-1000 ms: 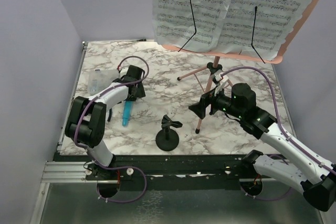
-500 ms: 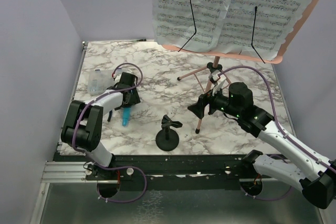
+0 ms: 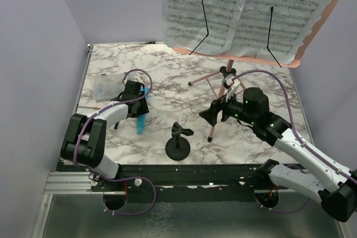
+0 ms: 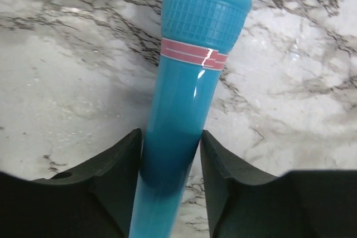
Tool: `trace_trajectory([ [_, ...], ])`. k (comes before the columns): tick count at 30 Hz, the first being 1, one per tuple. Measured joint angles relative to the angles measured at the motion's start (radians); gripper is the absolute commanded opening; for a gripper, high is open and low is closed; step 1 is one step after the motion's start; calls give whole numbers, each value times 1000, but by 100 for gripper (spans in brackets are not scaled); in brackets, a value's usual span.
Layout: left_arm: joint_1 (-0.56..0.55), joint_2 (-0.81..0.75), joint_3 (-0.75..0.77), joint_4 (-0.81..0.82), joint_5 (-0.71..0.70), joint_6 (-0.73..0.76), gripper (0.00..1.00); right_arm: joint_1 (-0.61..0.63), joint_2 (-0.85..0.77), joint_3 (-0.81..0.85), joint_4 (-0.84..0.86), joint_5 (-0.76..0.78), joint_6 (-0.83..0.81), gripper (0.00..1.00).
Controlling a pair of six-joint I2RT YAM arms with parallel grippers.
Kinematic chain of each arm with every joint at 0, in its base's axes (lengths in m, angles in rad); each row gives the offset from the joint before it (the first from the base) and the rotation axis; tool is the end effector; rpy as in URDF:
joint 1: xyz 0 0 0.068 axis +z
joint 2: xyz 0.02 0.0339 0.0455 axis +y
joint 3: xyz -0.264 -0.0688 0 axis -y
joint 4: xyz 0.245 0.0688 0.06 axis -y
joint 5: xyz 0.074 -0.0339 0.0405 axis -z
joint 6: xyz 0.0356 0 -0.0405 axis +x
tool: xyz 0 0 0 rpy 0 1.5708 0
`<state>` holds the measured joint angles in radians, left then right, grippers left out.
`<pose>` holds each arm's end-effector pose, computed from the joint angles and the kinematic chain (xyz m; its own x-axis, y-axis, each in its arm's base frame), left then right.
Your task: Set up the instrument practice props
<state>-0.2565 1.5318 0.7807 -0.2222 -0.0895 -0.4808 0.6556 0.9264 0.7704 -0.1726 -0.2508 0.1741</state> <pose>0.2826 -0.0708 0.1635 -0.8034 -0.2655 -0.5330 -0.1889 0.9625 -0.1947 0.1654 0.1383 0.3108 -0.3865 -0.0856 -0.9183 -0.7207 0.6493 0.2428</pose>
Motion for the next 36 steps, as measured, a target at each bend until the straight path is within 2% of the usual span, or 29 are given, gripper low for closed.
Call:
trace_trajectory([
  [2,0,-7,-9,12,42,7,32,0,0,0,3,0,0,93],
  [7,-1,-42,-31,14,127,19,24,0,1,-2,21,0,0,93],
  [9,-1,-63,-31,16,143,22,7,0,3,-2,25,0,0,93],
  [10,-1,-80,-31,17,151,22,5,0,5,-2,26,0,0,93],
  [26,-1,-467,-31,91,188,-20,0,0,-6,24,31,-9,9,93],
  [36,-1,-799,-126,401,394,-73,0,0,-26,77,51,-58,40,93],
])
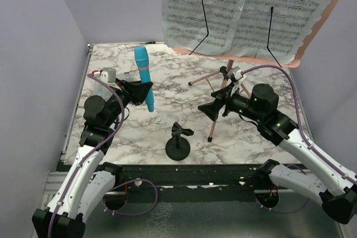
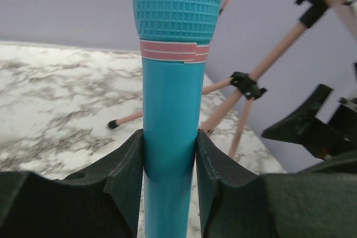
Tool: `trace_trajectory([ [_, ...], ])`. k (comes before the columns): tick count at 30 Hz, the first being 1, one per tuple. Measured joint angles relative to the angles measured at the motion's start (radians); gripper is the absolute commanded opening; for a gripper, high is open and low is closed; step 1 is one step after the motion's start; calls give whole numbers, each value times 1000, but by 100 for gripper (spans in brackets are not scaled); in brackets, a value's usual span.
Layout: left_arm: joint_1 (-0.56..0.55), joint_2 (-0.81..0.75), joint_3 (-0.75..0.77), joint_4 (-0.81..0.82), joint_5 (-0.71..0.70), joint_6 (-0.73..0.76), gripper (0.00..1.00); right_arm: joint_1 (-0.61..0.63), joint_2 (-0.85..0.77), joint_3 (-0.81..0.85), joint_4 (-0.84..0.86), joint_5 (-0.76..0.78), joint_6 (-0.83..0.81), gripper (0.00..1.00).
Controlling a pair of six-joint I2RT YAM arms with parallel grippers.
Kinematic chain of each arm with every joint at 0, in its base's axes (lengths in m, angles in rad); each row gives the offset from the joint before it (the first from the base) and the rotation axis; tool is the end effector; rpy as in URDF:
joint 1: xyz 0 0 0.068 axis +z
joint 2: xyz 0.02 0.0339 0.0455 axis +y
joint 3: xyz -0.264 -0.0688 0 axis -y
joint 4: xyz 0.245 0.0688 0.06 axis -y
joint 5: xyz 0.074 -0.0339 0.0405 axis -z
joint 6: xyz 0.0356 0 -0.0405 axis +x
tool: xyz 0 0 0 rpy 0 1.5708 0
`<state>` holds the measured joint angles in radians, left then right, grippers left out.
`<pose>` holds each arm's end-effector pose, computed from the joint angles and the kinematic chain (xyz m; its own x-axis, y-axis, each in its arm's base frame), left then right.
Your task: Set up the instrument practice props
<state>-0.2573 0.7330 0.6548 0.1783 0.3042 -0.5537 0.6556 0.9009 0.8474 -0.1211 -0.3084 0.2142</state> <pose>0.1715 -0.0562 0.3416 -0.1970 -0.4669 -0.8621 0.5025 0.7069 -0.4977 0.1600 0.1367 0.3485 -0.3084 0.0183 -0.9511 -0.7699 0.5825 0.2609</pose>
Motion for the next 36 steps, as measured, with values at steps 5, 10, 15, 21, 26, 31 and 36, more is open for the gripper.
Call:
trace_trajectory([
  [5,0,-37,-6,129,166,-82,0,0,-9,19,19,-27,27,94],
  [10,-23,-32,6,161,272,-158,0,0,-14,41,27,-60,56,94],
  [15,-68,-37,9,199,332,-198,0,0,-24,54,45,-87,84,94],
  [21,-210,-16,19,240,346,-199,0,0,-24,107,60,-121,121,95],
  [26,-349,54,53,271,339,-182,0,0,-25,133,119,-154,163,95],
  [31,-446,146,92,292,322,-160,0,0,-24,133,182,-187,232,94],
  [36,-515,197,103,319,293,-132,0,0,-21,133,244,-235,289,93],
])
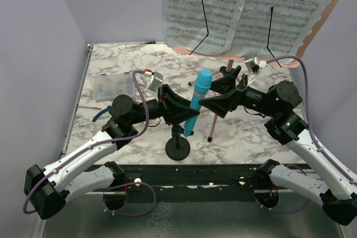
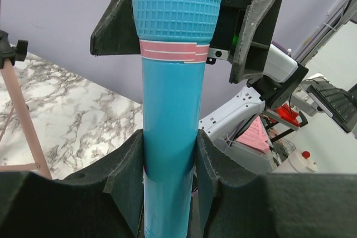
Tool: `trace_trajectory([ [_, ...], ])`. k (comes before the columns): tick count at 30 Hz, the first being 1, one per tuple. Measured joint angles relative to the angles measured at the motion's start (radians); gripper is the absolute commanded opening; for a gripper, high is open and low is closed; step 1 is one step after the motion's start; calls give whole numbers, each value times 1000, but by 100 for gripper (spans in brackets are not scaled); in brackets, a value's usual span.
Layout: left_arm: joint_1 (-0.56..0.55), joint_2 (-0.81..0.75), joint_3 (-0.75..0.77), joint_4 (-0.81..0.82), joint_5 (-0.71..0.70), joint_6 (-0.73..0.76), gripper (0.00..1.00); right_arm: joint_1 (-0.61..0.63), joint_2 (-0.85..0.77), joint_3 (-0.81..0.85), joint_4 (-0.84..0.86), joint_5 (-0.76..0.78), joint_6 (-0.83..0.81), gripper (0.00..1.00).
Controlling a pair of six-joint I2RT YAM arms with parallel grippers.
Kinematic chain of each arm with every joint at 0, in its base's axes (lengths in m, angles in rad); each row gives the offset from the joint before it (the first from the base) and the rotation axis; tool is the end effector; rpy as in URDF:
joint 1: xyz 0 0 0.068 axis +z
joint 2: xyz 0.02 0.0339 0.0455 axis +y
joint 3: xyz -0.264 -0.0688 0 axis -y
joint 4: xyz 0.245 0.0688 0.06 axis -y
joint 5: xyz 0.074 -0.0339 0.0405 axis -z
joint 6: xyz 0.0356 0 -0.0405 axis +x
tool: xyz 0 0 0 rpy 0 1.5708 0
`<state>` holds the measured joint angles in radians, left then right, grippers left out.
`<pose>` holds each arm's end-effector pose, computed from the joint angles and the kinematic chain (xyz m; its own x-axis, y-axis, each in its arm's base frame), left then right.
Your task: Set up the instrument practice props
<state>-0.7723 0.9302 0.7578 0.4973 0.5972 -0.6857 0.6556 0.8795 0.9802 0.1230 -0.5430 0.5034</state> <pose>0.1378 -0.1622 0.3753 -0.4301 -0.3120 -0.8471 0.8868 0.0296 -0.4612 0.1404 0.1312 0.4244 -0.2904 0.2977 -0.9094 -0.8919 0.2602 0.3700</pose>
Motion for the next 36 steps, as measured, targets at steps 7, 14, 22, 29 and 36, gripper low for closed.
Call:
trace_trajectory([
  [7,-69,44,5,58,-28,27,0,0,25,-8,64,-57,50,88],
  [14,-93,64,6,82,-52,44,0,0,43,-23,110,-100,80,60],
  [22,-100,82,14,98,-75,54,3,0,50,-34,157,-142,97,16],
  [29,-101,95,14,109,-87,62,64,0,41,-41,161,-133,82,1],
  [36,-100,92,11,113,-176,109,99,0,27,-41,103,-105,39,1],
])
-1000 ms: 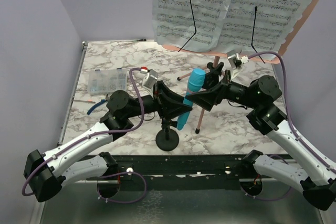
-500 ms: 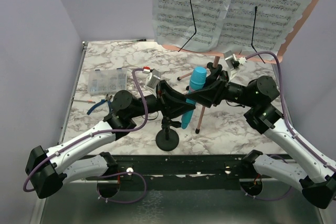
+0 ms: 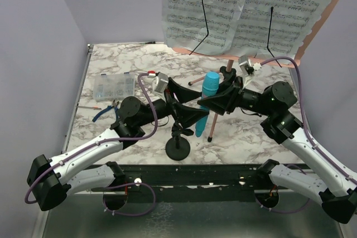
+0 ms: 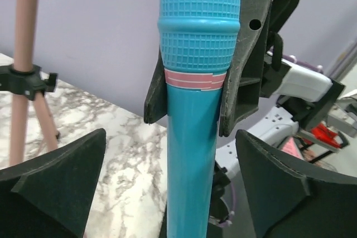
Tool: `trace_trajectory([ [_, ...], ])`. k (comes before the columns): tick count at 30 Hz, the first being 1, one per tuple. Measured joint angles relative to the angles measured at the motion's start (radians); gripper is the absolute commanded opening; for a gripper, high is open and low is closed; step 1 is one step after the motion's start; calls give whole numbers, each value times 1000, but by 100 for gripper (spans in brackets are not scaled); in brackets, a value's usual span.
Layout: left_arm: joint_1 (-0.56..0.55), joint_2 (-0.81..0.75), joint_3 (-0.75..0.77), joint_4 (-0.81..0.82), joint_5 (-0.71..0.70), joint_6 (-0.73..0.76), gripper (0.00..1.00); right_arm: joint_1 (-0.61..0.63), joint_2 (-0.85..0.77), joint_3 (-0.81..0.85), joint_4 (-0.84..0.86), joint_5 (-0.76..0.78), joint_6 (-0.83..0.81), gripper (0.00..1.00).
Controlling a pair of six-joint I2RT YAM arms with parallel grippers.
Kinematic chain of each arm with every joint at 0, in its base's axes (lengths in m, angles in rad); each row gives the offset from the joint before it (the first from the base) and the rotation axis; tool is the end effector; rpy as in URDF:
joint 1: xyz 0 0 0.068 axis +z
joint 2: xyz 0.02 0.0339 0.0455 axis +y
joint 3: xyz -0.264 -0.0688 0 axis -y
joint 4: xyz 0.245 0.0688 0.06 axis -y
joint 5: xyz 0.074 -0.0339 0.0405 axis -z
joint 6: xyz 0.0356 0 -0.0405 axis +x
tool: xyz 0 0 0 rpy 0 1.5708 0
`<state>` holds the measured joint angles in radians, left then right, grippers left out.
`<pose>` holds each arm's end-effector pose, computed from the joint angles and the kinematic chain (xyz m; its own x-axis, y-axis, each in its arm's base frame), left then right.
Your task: Set up the instrument practice props
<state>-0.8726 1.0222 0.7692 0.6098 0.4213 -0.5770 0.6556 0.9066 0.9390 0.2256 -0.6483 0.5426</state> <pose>0.1395 -0.1889 0.3727 -0.3275 -0.3841 -0.8632 0.9148 0.0997 -0.3914 0.1448 0.1385 0.4154 -0.3167 0.2757 -0.9076 -0.9169 0.1560 0.3673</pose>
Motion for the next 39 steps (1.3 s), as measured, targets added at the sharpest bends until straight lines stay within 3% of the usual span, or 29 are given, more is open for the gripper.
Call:
trace_trajectory([
  [10,0,-86,-39,-87,-73,229,99,0,-23,0,-100,59,-84,1],
  [19,0,-171,49,-574,-69,623,99,0,-51,0,-206,129,-190,1],
  [26,0,-239,51,-825,-37,840,99,0,-61,0,-228,150,-263,0],
  [34,0,-158,69,-1009,40,1030,98,0,-93,-29,-219,161,-318,1],
  [39,0,-85,74,-1070,92,1112,89,0,-95,-39,-219,161,-327,1],
])
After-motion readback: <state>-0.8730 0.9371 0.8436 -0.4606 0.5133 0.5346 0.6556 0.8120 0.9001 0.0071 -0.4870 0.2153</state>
